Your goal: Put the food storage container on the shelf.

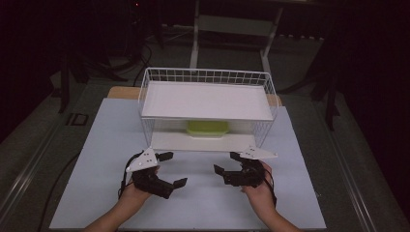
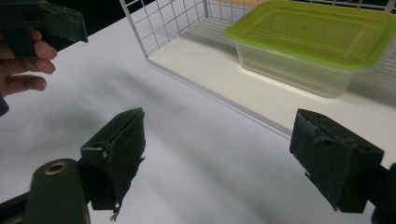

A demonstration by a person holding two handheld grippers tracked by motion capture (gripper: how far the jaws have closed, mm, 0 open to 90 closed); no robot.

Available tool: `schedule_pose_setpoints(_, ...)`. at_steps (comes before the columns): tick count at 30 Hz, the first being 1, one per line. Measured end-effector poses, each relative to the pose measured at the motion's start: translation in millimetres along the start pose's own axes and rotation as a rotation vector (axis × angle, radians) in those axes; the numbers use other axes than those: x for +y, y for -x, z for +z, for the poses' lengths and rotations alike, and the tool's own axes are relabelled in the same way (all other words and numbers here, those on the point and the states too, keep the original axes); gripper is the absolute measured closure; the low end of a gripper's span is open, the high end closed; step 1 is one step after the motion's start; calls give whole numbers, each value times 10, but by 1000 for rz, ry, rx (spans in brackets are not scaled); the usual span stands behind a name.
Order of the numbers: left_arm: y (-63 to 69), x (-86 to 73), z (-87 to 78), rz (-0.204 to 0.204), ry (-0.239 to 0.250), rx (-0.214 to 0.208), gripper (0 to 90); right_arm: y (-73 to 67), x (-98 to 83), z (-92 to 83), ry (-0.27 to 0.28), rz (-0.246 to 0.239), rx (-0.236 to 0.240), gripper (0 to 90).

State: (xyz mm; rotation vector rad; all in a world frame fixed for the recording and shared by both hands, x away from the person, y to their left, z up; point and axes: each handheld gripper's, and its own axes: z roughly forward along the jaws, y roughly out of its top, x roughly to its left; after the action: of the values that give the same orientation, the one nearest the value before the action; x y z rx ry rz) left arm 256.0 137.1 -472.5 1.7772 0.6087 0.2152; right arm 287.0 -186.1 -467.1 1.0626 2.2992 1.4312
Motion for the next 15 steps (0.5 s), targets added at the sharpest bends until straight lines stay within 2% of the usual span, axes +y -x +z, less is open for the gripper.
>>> schedule_pose_setpoints(6, 45, -71, -89, -4, -6, 2, 1, 42, -76, -174, 9, 16, -9, 201)
schedule_pose_setpoints(15, 107, -172, -164, 2, -33, -5, 1, 19, -177, -379, 25, 9, 16, 201)
